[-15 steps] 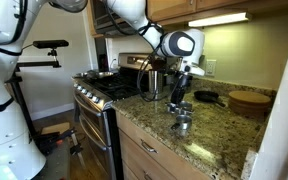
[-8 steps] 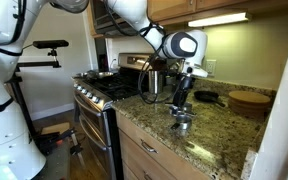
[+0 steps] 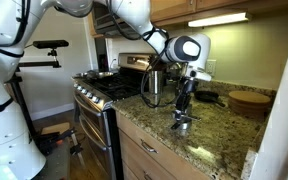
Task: Put the small pot inside the medium pot and put both pots inside the large pot
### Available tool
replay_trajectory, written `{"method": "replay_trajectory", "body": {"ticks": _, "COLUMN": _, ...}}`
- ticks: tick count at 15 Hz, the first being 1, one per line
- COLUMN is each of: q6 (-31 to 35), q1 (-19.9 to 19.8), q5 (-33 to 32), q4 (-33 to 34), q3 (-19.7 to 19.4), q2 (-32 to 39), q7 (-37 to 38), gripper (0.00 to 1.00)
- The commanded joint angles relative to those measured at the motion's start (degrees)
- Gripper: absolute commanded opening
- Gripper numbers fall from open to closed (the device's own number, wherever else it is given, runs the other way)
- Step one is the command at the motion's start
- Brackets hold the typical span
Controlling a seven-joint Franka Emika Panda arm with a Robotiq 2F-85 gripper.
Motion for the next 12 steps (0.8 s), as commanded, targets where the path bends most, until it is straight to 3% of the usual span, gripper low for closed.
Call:
{"method": "replay_trajectory", "body": {"ticks": 1, "q6": -1.41, "q1": -0.80, "q5": -0.77, "q4": 3.19, "q3": -0.25, "q2": 1.86, "q7": 1.42, "gripper": 0.40}}
{"method": "replay_trajectory", "body": {"ticks": 12, "q6": -2.46, "q1": -1.84, "q5": -0.14, "q4": 10.15, "q3": 0.01, "q2": 6.21, "q7": 0.69, "gripper": 0.40}}
